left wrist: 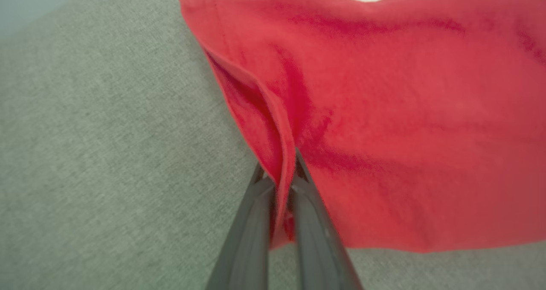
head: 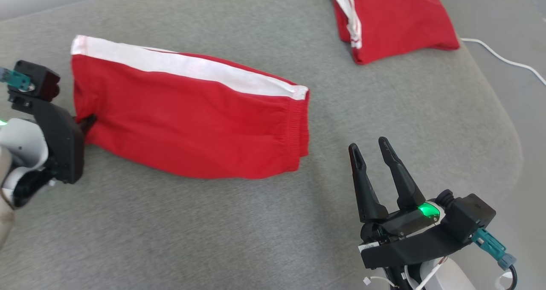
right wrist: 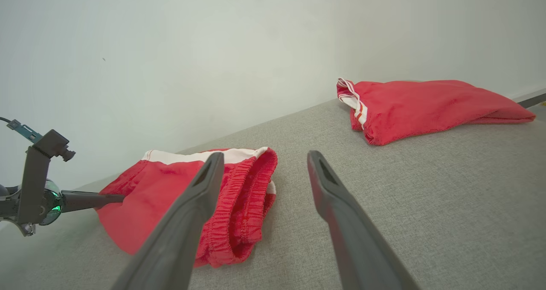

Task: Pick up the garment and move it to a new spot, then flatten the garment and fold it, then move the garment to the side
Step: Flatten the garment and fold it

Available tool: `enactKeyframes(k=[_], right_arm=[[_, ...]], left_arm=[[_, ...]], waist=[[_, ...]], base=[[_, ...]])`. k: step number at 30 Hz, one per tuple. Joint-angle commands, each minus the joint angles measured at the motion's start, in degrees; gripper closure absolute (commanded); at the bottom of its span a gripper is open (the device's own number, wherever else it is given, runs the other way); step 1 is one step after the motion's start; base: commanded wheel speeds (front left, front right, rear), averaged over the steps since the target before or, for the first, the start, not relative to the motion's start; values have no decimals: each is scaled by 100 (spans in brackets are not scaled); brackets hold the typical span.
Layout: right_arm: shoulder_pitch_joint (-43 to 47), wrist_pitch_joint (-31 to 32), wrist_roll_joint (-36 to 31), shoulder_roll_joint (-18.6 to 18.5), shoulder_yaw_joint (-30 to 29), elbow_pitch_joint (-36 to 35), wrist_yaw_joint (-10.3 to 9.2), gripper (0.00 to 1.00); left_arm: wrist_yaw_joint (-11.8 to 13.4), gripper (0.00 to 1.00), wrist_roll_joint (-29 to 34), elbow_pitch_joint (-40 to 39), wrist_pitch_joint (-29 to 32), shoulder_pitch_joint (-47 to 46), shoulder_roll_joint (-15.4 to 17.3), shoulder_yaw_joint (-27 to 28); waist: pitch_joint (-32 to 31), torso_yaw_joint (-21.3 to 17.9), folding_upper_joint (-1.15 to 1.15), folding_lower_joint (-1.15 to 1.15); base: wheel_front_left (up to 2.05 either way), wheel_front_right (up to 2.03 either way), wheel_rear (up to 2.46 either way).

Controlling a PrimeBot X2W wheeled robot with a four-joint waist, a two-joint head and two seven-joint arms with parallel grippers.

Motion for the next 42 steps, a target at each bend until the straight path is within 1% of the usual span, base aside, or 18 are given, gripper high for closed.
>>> enactKeyframes(k=[1,5,11,16,21,25,26,27,28,29,36,38,42], right_arm=[[38,-22,-34,-16,3,12,-15,0],[96,-22,-40,-96,-44,59,-15,0],[273,-22,-27,-156,-186,143,-15,0],[496,-22,-56,-148,-355,162,-15,0],[699,-22,-46,-146,-431,209,-15,0],[765,-22,-49,-176,-450,239,-15,0],[771,-22,-58,-203,-435,277,-15,0],[764,-22,-56,-215,-422,295,-15,0],[756,-22,-51,-226,-420,309,-15,0],[748,-21,-44,-238,-418,323,-15,0],[771,-15,-120,-235,-512,358,-16,0],[774,-16,-157,-219,-561,339,-16,0],[778,-16,-209,-198,-681,284,-16,0]], left_arm=[[21,100,-8,-6,-47,109,-30,1],[38,100,-68,-171,-217,175,-156,34],[142,100,-154,-551,-533,587,-202,33],[363,100,-303,-1048,-813,1195,-169,52],[648,100,-428,-1534,-1079,1961,-67,29],[779,100,-559,-1696,-1226,2380,-113,5],[897,100,-530,-1717,-1423,2536,-148,27],[934,62,-467,-1718,-1527,2603,-169,14],[949,33,-438,-1719,-1632,2671,-206,3],[1000,0,-445,-1703,-1764,2736,-252,33],[1266,0,-216,-1518,-2837,2878,-434,311],[1383,0,-123,-1485,-3175,2885,-455,425],[1589,0,27,-1529,-3599,2932,-562,695]], waist=[[-142,185,0,0],[-378,509,0,0],[-764,970,0,0],[-1009,1260,0,0],[-1168,1385,0,0],[-1204,1411,0,0],[-1216,1417,0,0],[-1231,1415,0,0],[-1244,1417,0,0],[-1263,1421,0,0],[-1454,1549,0,0],[-1508,1619,0,0],[-1589,1789,0,0]], base=[[0,0,0],[0,0,0],[0,0,0],[0,0,0],[0,0,0],[0,0,0],[0,0,0],[0,0,0],[0,0,0],[0,0,0],[0,0,0],[0,0,0],[0,0,0]])
